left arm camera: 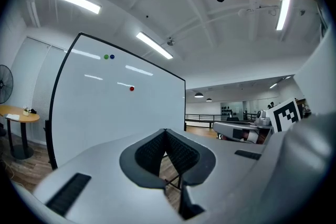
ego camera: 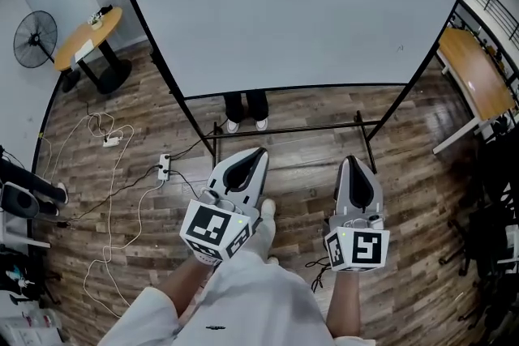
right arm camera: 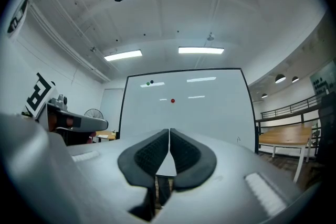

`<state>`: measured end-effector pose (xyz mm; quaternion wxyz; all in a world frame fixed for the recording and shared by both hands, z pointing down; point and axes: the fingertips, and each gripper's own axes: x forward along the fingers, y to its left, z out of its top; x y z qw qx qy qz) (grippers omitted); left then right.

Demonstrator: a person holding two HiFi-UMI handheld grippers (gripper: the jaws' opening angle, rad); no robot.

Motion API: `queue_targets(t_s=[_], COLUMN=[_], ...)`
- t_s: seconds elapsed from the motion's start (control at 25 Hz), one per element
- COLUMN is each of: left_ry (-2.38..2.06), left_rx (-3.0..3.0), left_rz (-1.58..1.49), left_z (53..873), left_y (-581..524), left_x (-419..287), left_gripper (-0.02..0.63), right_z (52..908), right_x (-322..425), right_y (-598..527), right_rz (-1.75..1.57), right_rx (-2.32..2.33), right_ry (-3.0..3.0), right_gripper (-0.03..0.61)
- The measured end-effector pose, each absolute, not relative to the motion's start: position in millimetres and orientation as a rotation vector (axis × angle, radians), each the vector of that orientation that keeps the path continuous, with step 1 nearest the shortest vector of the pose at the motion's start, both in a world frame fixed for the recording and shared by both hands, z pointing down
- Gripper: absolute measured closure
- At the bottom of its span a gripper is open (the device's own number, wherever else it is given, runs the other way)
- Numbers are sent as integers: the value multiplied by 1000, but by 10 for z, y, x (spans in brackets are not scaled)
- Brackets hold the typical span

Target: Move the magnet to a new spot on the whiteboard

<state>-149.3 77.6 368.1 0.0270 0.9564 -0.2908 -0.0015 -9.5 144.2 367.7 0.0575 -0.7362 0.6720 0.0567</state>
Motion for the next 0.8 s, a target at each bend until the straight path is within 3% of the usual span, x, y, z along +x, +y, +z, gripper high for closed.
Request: queue_targets(t_s=[0.8], left_ry=[-866], left_rx=[2974], left_rz=[-145], left_z=[3200], left_y=[-1565], left_x=[-493], left_gripper=[607], right_z=[3198], right_x=[786], right_y=[-855], right_rz=[269], right_rx=[-2288], right_ry=[2041], right_gripper=[574])
